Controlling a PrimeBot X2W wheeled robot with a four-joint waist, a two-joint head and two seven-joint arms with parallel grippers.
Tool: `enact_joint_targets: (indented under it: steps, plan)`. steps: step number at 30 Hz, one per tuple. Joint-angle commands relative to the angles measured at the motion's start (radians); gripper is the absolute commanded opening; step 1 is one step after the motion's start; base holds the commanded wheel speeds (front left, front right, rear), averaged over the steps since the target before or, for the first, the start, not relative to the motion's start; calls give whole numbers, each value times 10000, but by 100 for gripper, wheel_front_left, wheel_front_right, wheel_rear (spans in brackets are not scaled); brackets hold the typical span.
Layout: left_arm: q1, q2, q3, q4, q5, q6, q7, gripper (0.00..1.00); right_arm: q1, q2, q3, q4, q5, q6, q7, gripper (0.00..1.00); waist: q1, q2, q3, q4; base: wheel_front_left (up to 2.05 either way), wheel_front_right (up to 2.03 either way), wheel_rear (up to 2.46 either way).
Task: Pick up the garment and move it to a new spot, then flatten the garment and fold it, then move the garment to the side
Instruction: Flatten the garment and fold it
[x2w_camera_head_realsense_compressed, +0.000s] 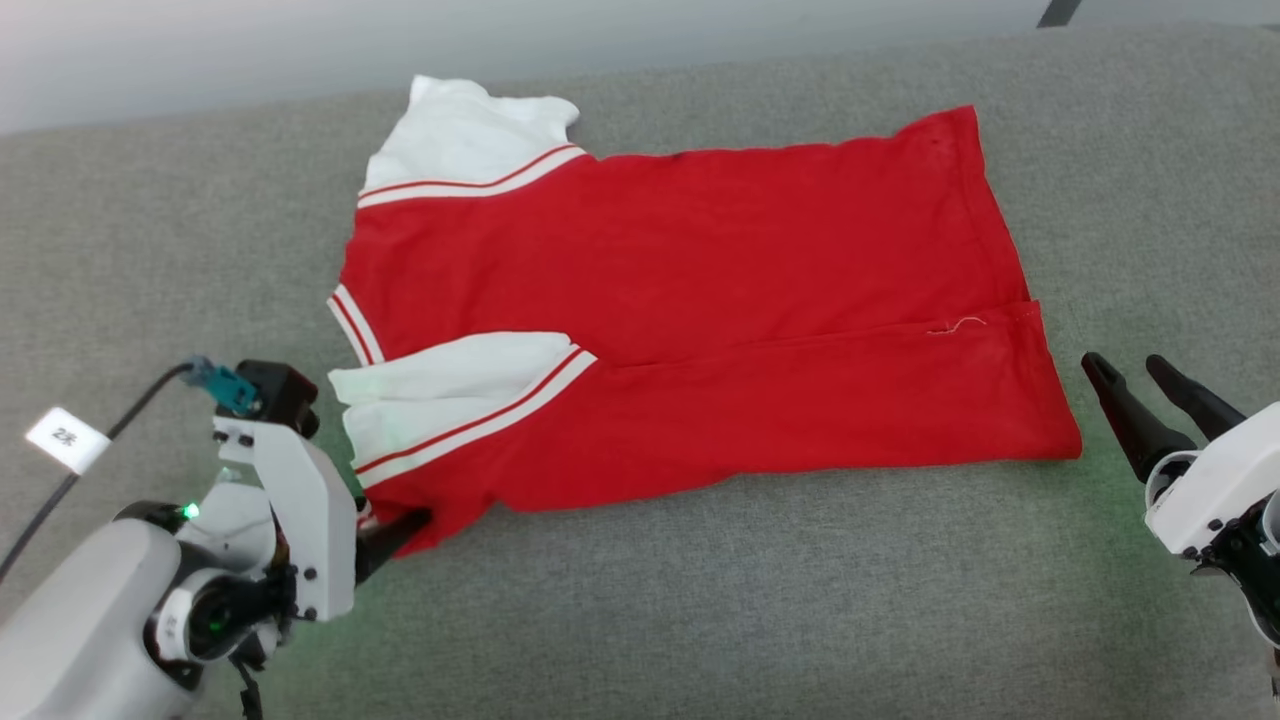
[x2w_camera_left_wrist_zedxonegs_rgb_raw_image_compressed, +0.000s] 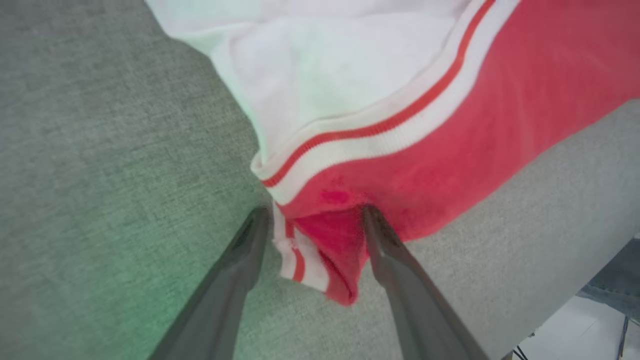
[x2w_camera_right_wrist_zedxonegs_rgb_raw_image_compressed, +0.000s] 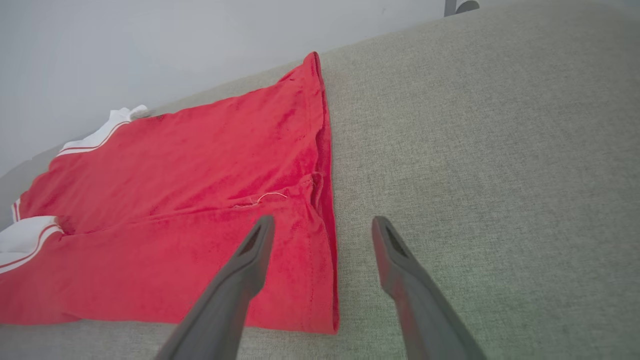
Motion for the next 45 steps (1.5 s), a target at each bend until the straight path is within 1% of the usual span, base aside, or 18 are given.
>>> enact_joint_targets:
  steps: [1,4,6,12,16,19,24,25,26,27,28,31,35,41,45]
  plan:
    - [112,-320,-154,236,-140,-96,-30,0,0,-41,40,-69,-38,-9,82,100,0,0,106,-65,0,0,0]
    - [79,-540,-204,311,-213,-248,-82,0,10,-188,102,-159,-13,-7,276,100,0,0,150,-1,0,0,0]
    - [33,-588,-224,330,-214,-328,-138,0,50,-337,211,-192,-12,-7,657,100,0,0,175,89,0,0,0]
    - [-199,-775,-322,319,-48,-532,-299,0,-278,-1213,1305,-358,-263,-9,2515,100,0,0,257,355,0,0,0]
    - [-300,-906,-412,233,5,-630,-365,0,-653,-1665,1964,-136,-516,-9,3550,100,0,0,379,535,0,0,0]
    - [-379,-1027,-499,218,97,-665,-408,0,-1014,-1901,2279,244,-682,-9,3900,100,0,0,472,689,0,0,0]
    - [-444,-1165,-634,314,121,-797,-404,0,-1099,-1927,2707,905,-458,-9,4093,100,0,0,509,884,0,0,0]
    - [-465,-1183,-639,345,121,-813,-430,0,-1090,-1931,2838,999,-388,-9,4116,83,0,0,502,910,0,0,0]
    - [-482,-1196,-644,374,123,-834,-451,0,-1103,-1920,2909,1084,-303,-9,4072,43,0,0,486,934,0,0,0]
    - [-484,-1200,-638,405,124,-868,-488,0,-1121,-1926,2956,1151,-221,-9,4010,10,0,0,463,948,0,0,0]
    - [-473,-1204,-633,428,123,-880,-518,0,-1124,-1941,2996,1210,-146,-9,3958,0,0,0,428,955,0,0,0]
    - [-348,-1118,-582,390,143,-930,-664,0,-1068,-2061,2999,1243,79,-9,3670,0,0,0,287,931,0,0,0]
    - [34,-869,-429,82,83,-919,-962,0,-869,-2224,2931,1073,279,-9,3345,0,0,0,42,827,0,0,0]
    - [1023,-243,-189,-944,-35,-688,-1333,0,-206,-2551,2774,364,547,-9,3273,0,0,0,-245,724,0,0,0]
    - [1800,257,-72,-1792,-126,-408,-1435,0,439,-2873,2565,-228,734,-9,3390,0,0,0,-326,696,0,0,0]
